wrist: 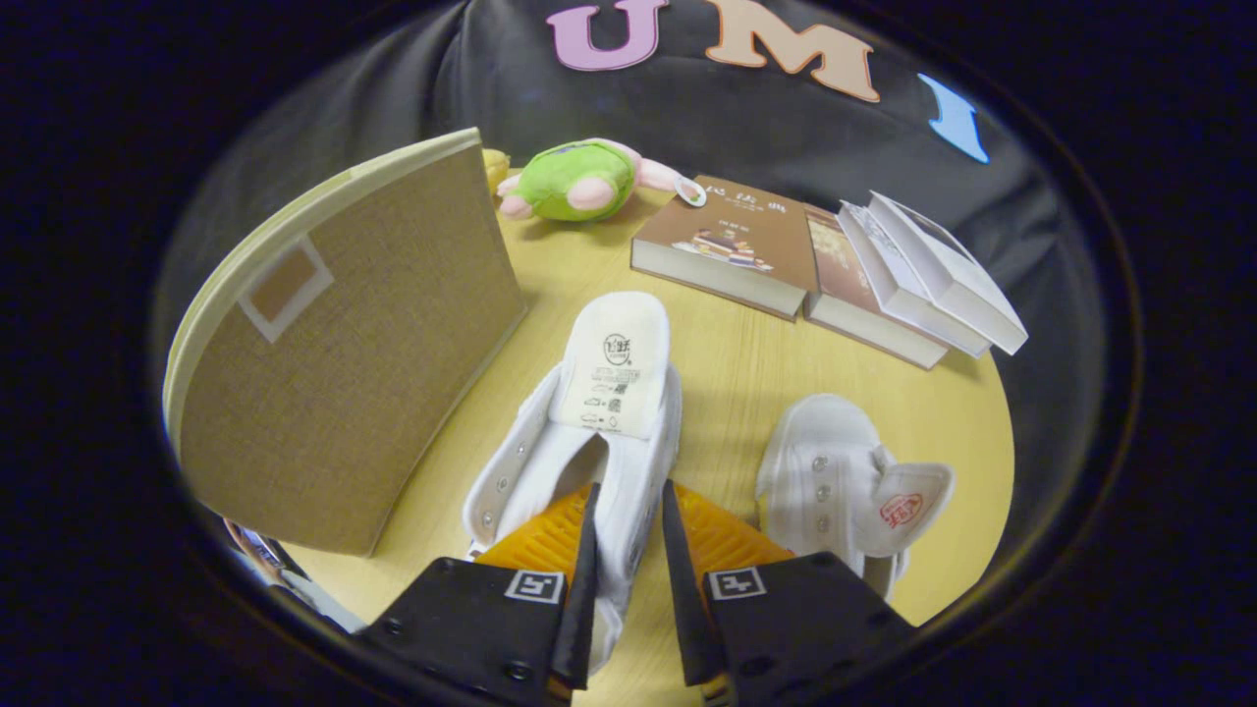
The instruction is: Open the storage box then place both shoes into the box .Put the left shoe in first, then the right shoe, with the right side of both shoes facing outward in a uniform manner.
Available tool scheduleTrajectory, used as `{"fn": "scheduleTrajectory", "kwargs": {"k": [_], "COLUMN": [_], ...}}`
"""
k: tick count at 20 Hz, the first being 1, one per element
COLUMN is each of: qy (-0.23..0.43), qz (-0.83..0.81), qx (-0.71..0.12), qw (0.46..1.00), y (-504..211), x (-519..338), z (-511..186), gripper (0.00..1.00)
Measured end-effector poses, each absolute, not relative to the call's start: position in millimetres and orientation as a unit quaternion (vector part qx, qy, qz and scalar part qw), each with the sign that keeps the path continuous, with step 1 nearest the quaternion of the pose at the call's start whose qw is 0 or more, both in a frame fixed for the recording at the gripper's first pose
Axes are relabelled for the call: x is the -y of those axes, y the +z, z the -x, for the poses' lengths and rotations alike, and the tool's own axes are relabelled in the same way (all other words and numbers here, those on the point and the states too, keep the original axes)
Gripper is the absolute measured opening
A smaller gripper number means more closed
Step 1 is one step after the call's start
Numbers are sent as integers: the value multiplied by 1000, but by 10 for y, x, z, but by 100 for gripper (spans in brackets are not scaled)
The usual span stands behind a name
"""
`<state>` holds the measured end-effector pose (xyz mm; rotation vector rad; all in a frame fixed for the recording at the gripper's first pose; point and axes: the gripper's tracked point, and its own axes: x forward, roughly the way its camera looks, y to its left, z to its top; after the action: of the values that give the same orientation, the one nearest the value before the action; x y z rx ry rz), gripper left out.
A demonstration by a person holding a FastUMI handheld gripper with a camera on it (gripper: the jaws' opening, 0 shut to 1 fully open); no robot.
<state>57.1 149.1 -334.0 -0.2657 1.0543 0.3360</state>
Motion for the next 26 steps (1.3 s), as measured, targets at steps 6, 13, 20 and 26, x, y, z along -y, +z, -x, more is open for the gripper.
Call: {"fn": "scheduleTrajectory", "kwargs": {"k": [6,13,20,26], "qy": [140,135,151,193], "qz": [109,-39,-182,-249], "qx": [-508,-550,-536,-485], "qw": [843,823,810,816], "y": [-3391,-3297,-2606,-1685], "x": [-1428,-1559,-1692,-1958], "z": [-597,-556,-561,-653], "gripper": [14,8,8,6]}}
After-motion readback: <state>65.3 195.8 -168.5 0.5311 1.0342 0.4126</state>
